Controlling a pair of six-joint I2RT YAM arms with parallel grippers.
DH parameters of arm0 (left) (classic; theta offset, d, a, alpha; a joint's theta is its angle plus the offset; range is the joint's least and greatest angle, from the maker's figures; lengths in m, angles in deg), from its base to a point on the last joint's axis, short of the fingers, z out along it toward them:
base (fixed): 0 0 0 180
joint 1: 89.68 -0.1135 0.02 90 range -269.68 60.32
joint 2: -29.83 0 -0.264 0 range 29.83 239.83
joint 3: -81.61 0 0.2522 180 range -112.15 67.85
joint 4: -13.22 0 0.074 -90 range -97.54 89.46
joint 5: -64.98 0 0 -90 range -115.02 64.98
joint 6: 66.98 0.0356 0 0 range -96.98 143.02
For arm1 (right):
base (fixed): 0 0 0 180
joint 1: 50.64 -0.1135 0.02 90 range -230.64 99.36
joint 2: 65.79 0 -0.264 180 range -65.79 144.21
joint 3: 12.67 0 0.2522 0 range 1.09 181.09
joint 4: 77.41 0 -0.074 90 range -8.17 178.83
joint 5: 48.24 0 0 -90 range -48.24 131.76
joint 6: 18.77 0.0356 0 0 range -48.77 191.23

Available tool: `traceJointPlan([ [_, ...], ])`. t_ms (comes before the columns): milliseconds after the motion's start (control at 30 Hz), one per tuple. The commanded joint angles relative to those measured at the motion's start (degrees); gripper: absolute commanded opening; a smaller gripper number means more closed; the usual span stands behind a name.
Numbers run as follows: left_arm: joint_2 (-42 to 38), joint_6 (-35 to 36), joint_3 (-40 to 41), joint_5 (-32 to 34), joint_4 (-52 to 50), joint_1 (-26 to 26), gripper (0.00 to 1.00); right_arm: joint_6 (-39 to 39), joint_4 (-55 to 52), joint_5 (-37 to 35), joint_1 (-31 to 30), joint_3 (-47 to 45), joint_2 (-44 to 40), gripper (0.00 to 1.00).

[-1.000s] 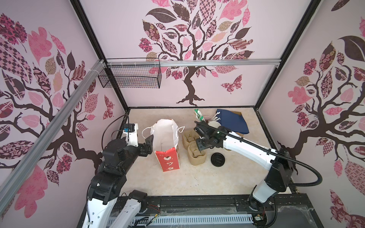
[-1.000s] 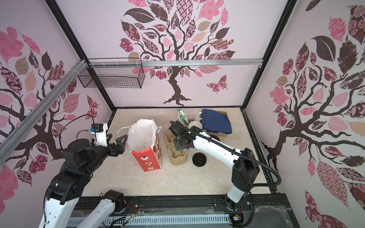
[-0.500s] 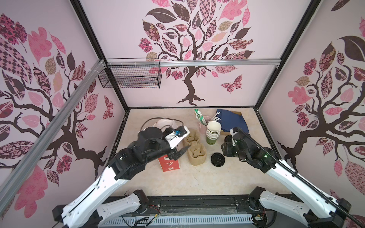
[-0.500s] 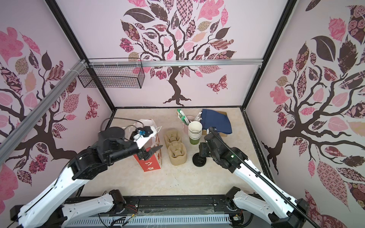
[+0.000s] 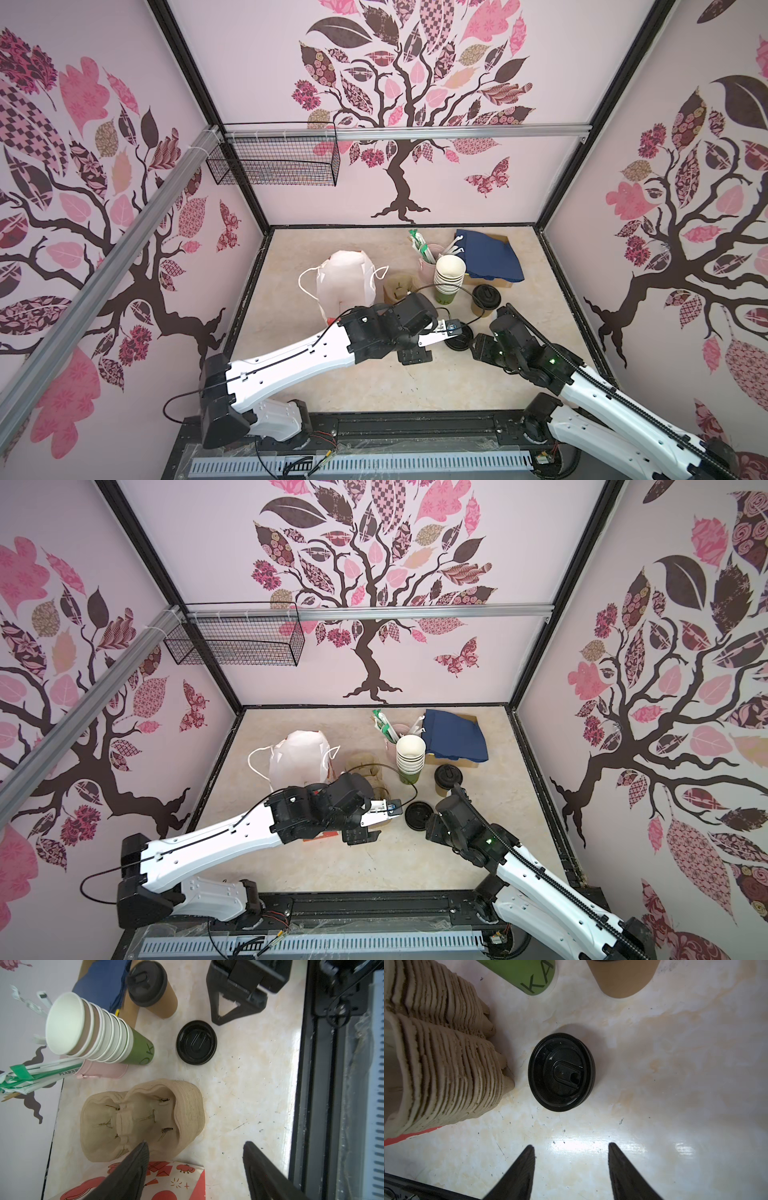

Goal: Pack a coffee takeout order
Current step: Pick up the cup tray.

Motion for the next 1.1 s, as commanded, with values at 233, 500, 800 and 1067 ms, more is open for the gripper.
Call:
traceJointPlan([
  [233,10.17,-7.10,-2.10,5.80,-3.81,-4.55,0.61,0.71,3.45,-4.74,0.18,3.32,-3.36,0.57],
  [500,10.26,-6.87,-3.38,0.79,-3.19,-5.90,0.55,0.12,3.97,-4.39,0.15,3.36,-2.72,0.57],
  [800,11.60,-6.86,-6.19,-0.26,-3.27,-7.75,0.46,-0.33,3.25,-4.70,0.18,3.13,-3.04,0.57],
  [1067,13.77,-6.88,-7.80,-0.59,-4.64,-7.75,0.41,-0.42,2.49,-5.23,0.12,3.16,-3.85,0.57],
])
